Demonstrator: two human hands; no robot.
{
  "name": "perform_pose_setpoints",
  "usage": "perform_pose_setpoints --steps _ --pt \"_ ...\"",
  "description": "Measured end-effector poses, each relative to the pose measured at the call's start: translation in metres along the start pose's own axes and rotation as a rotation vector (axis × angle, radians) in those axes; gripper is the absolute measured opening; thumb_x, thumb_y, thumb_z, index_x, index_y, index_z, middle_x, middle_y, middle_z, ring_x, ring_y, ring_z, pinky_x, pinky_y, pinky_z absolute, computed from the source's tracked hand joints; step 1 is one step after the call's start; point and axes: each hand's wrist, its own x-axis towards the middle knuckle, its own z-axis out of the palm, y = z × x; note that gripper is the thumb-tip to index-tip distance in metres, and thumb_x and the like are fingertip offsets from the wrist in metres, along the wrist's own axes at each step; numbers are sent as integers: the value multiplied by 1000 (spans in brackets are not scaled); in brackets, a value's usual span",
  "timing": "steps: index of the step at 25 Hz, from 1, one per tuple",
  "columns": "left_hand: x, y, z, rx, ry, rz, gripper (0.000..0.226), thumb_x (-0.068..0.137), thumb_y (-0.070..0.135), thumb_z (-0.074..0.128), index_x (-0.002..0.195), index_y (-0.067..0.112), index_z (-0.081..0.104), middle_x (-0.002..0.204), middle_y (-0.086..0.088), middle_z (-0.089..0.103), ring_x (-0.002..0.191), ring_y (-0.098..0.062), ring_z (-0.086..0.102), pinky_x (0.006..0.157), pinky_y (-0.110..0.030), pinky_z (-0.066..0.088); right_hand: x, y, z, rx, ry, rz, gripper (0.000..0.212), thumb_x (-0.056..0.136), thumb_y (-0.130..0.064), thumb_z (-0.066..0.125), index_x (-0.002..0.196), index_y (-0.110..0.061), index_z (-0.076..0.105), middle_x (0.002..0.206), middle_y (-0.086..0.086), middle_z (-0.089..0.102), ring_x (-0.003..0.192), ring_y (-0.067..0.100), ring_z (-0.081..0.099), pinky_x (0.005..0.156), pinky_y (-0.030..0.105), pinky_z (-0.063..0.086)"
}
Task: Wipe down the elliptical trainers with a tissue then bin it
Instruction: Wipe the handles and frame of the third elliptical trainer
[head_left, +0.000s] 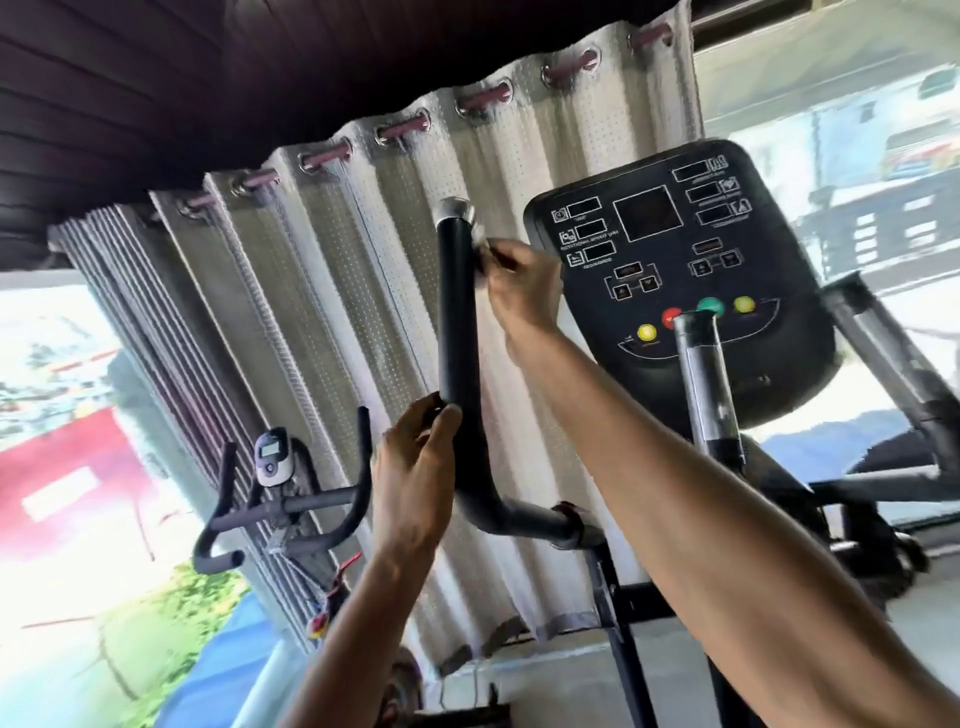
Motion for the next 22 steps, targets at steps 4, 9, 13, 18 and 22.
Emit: perform_pose_setpoints --steps 4,9,13,18,22 --pt "-3 5 4 64 34 20 37 84 43 55 87 9 68 76 -19 67 71 -20 58 70 -47 48 -22 18 -6 1 -67 -81 17 92 -29 72 96 -15 80 84 -2 78 79 7 71 69 22 49" --pt "-6 11 5 97 35 23 41 83 46 55 84 7 67 84 -32 65 69 -35 58 67 -46 44 35 -3 22 31 46 51 21 90 -31 71 85 -13 81 76 2 76 68 5 61 64 19 36" --pt "-9 11 2 62 7 -14 43 81 52 59 79 9 64 89 -38 60 76 -29 58 77 -47 47 -4 12 2 115 -81 -19 21 88 -30 69 86 -12 79 69 -10 68 64 -1 59 65 23 42" --pt "-13 4 -2 11 -42 -105 26 105 27 53 93 22 76 95 -19 77 88 -24 72 74 -34 49 -95 24 -63 137 -221 -191 17 93 -16 72 106 -6 78 100 2 77 88 8 73 78 28 59" --pt "-28 -8 -4 -101 -82 -141 33 109 14 43 113 20 75 102 -3 80 95 -18 76 82 -28 55 -144 26 -96 28 -290 -415 13 93 -6 72 105 -7 78 101 1 74 93 8 71 83 24 57"
